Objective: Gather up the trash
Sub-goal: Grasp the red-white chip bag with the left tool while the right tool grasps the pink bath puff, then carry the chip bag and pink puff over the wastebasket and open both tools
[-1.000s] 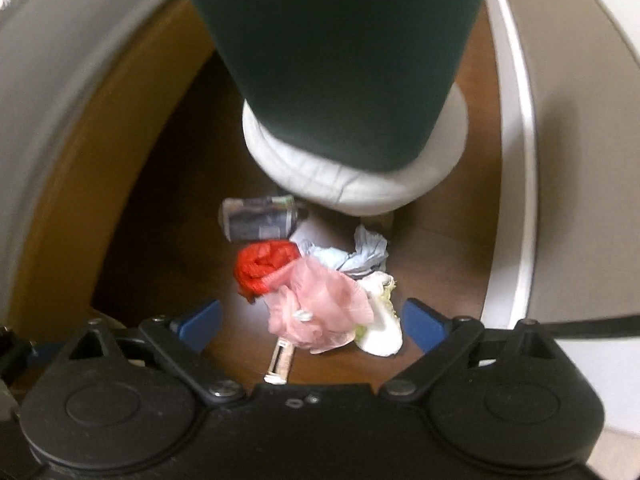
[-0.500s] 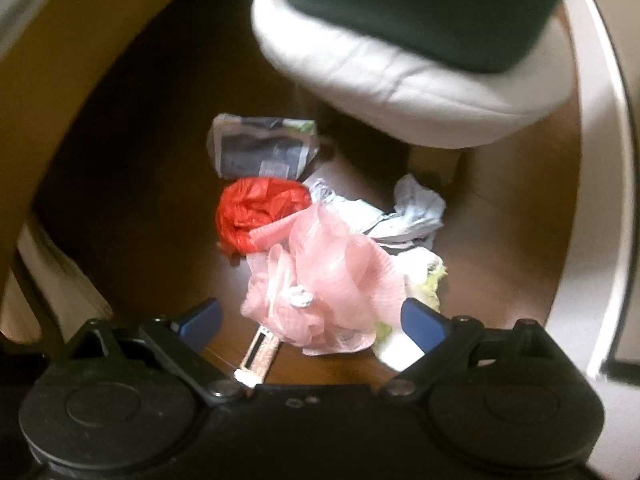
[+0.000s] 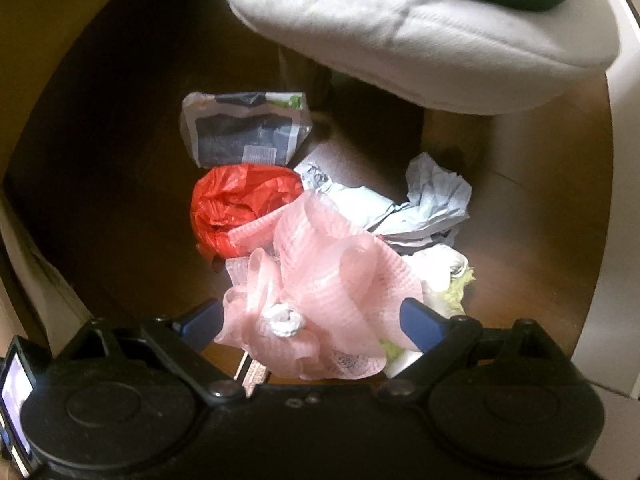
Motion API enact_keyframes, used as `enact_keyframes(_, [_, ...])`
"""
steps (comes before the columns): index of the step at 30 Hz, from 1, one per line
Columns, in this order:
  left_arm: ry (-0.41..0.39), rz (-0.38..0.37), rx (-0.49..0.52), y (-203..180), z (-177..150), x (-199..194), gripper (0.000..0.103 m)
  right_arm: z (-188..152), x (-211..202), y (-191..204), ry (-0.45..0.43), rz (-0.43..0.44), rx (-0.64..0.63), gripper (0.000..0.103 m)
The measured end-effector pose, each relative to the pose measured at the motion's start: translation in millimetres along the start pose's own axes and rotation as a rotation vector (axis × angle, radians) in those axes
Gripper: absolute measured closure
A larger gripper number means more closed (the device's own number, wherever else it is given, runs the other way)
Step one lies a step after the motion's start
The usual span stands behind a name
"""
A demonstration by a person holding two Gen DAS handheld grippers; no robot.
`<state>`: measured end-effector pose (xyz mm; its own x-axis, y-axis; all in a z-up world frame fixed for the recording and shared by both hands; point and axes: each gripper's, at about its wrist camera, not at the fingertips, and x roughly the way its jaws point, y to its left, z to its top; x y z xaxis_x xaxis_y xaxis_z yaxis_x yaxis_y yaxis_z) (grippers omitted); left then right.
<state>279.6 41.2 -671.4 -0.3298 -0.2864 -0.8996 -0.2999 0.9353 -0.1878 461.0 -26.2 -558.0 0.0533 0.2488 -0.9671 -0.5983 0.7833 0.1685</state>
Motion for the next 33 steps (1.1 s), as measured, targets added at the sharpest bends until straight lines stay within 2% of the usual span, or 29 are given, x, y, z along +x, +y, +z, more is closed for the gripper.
enact_keyframes(6, [-0.029,0.007,-0.032,0,-3,4,0.028,-1,15,1,0.015,-0.022,-0.011,0.022])
enact_keyframes(8, [-0.034,0.033,-0.021,-1,-7,2,0.041,-2,17,0,0.014,-0.021,0.0,0.029])
enact_keyframes(10, [-0.024,0.038,-0.024,3,-7,1,0.063,-1,15,2,0.013,-0.012,-0.008,0.041])
enact_keyframes(14, [-0.006,0.044,-0.007,6,-5,-3,0.069,-1,13,1,0.011,-0.007,-0.003,0.059])
enact_keyframes(16, [-0.008,0.057,-0.003,5,-2,-8,0.071,-2,12,2,0.018,-0.006,-0.008,0.075])
enact_keyframes(18, [-0.018,0.053,-0.016,6,1,-18,0.071,-2,9,3,0.02,-0.011,-0.022,0.082])
enact_keyframes(25, [-0.131,0.029,-0.041,4,6,-90,0.071,4,-31,10,-0.012,-0.038,-0.058,0.087])
enact_keyframes(31, [-0.28,-0.014,-0.07,0,-10,-177,0.071,19,-104,22,-0.096,-0.069,-0.037,0.087])
enact_keyframes(33, [-0.328,-0.02,-0.077,0,-17,-207,0.071,20,-135,25,-0.137,-0.058,0.008,0.088])
